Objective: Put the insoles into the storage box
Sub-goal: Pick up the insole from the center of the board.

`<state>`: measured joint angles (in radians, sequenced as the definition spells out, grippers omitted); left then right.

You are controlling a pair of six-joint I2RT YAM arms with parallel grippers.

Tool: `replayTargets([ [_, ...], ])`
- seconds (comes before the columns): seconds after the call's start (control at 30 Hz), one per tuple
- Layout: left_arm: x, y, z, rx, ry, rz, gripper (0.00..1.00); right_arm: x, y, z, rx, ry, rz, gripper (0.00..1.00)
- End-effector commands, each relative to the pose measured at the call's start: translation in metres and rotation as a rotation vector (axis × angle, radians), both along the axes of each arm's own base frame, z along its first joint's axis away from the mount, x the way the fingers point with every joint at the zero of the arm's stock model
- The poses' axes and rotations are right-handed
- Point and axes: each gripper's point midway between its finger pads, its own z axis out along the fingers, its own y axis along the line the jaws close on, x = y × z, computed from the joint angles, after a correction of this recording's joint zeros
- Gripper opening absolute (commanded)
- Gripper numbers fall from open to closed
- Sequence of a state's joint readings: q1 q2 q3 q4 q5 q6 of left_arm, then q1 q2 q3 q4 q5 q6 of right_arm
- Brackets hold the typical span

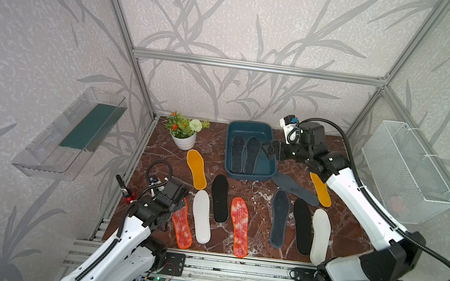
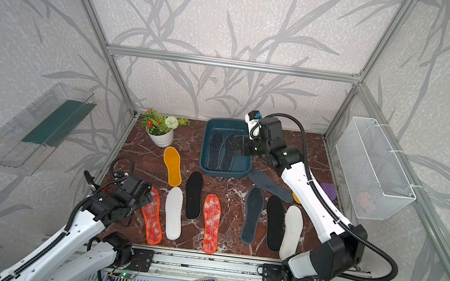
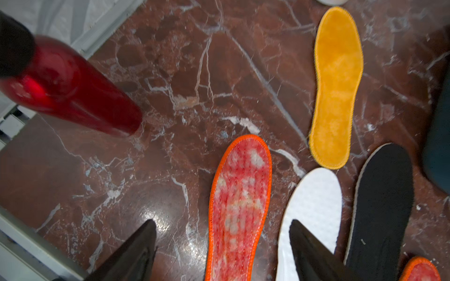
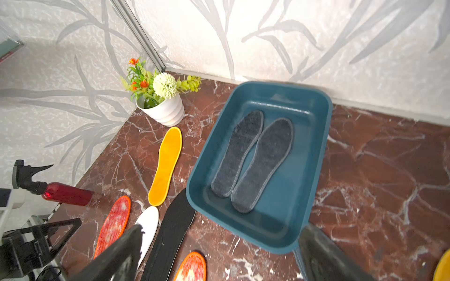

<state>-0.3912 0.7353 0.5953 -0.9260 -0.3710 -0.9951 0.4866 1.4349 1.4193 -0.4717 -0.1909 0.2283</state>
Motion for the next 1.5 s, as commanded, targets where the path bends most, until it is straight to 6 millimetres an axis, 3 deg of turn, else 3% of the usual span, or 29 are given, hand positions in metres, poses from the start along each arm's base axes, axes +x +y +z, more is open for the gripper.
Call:
replayTargets([
  [0.0,-0.022,-0.002,-0.022,-0.07,0.09,0.057,0.8,-0.006,-0.008,-0.012,0.046,0.013,-0.045,0.99],
  [0.2,-0.034,-0.011,-0.055,-0.156,0.139,0.092,0.74,-0.016,-0.022,-0.044,0.015,0.078,-0.079,0.99],
  [1.1,-0.039,-0.019,-0.099,-0.167,0.245,0.096,0.39,-0.011,-0.025,-0.05,0.043,0.1,-0.069,0.99],
  [1.3,-0.04,-0.019,-0.103,-0.179,0.24,0.106,0.25,-0.01,-0.027,-0.049,0.052,0.099,-0.07,0.99],
  [1.47,-0.038,-0.019,-0.099,-0.183,0.222,0.108,0.04,-0.01,-0.027,-0.049,0.055,0.1,-0.072,0.99],
])
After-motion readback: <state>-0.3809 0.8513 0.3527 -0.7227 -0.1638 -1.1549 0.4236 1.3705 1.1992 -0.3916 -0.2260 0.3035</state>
